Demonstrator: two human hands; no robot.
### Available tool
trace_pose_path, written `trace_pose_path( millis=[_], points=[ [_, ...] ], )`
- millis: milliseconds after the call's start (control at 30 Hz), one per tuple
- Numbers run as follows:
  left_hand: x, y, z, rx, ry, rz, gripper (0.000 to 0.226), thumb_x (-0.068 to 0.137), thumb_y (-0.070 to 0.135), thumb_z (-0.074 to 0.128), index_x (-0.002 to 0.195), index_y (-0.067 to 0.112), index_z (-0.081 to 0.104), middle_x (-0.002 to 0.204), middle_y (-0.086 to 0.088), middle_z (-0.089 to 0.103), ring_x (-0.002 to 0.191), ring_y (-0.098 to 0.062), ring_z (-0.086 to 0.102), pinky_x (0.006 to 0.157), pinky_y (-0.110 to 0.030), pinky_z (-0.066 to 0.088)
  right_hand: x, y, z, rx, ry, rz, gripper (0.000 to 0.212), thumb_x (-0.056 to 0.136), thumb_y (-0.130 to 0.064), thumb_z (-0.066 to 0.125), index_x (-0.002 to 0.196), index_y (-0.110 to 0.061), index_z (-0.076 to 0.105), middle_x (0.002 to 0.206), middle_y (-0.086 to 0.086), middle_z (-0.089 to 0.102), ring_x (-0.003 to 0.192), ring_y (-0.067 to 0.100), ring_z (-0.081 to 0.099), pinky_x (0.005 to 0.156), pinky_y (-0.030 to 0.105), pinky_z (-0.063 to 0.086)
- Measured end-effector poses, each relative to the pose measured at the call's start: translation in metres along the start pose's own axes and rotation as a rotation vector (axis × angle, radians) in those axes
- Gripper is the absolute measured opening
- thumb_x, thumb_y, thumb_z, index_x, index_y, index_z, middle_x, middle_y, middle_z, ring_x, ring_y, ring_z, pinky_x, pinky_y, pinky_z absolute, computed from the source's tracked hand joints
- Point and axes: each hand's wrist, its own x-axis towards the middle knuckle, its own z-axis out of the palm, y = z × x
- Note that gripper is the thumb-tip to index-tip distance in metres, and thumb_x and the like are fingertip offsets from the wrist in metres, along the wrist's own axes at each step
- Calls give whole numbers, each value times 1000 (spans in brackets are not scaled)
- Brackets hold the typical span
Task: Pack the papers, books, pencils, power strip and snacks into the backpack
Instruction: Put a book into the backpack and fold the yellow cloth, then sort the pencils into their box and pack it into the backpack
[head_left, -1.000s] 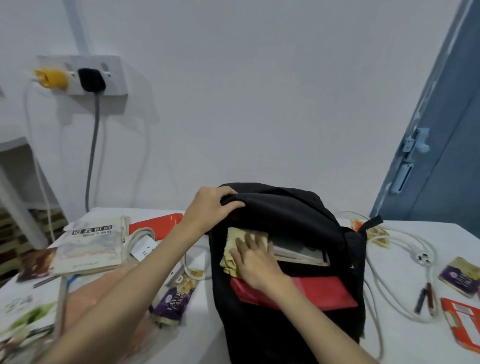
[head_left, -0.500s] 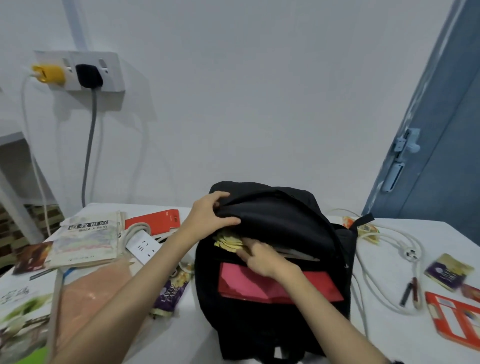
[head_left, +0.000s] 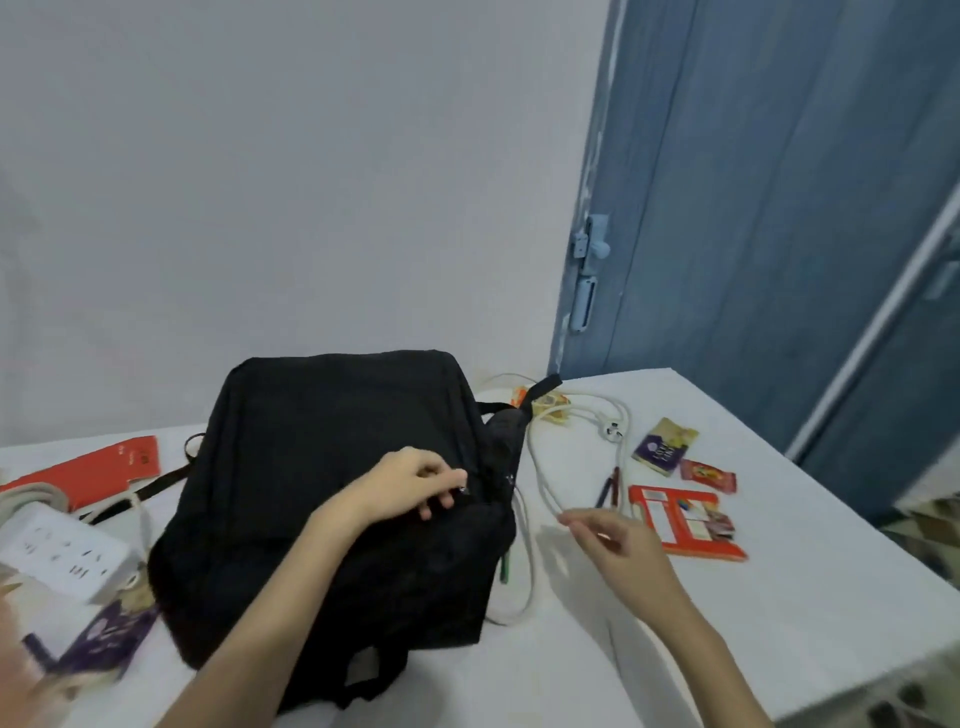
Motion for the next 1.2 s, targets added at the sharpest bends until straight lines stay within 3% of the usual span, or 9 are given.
trace_pose_path(
  millis=[133,233,500,600,700,833,933,1067,1200],
  points=[
    [32,51,87,-67,146,240,13,88,27,61,98,20,66,94,10,62,80,-3,54,77,-17,42,-11,52,-54,9,503,231,20,89,-6,58,108,-6,65,107,9,64,99,26,59,84,27,45],
    [59,79,147,60,52,315,39,84,39,64,118,24,54,118,8,52,110,-8,45,91,-22,36,-13,76,-83,111,571,395,31,92,-8,54,123,-3,52,122,18,56,106,33,56,86,32,42],
    [119,99,212,393,-20,284,104,72,64,64,149,19,9,157,-2,7,145,-18,-3,116,-39,-6,6,104,-111,401,409,590,26,91,-5,50,116,-8,51,103,19,62,74,24,57,68,36,48],
    [125,102,211,334,4,322,91,69,57,71,142,23,29,141,0,37,132,-17,28,116,-36,15,12,101,-121,516,408,547,24,89,-3,53,112,-9,55,93,16,65,69,20,58,58,29,44],
    [117,107,205,-33,89,320,57,75,48,71,126,29,53,109,10,56,100,-3,51,87,-13,42,19,91,-129,624,438,402,20,91,-12,57,110,-6,59,90,11,67,70,20,60,58,29,44],
    [106,101,199,-490,341,206,24,97,31,47,82,19,62,76,-1,62,72,-13,60,70,-26,48,25,78,-122,525,300,323,21,86,-26,65,106,-21,57,107,-2,61,96,21,61,68,26,44],
    [94,93,190,-612,392,108,24,99,19,41,80,10,53,74,-8,54,70,-19,53,64,-28,41,28,77,-105,516,126,372,39,84,-16,68,118,-17,50,102,8,64,78,17,66,59,23,48],
    [75,70,177,-234,430,87,20,96,18,45,114,14,53,93,-4,59,83,-22,60,76,-36,50,34,63,-80,544,-7,375,23,84,9,60,101,-6,53,68,9,65,46,8,62,42,15,45],
    [44,49,157,151,508,89,35,94,15,46,130,13,44,124,-1,46,111,-16,49,96,-33,41,42,61,-52,191,-251,453,17,81,-5,67,86,-14,54,96,17,67,73,22,64,59,25,51]
  ],
)
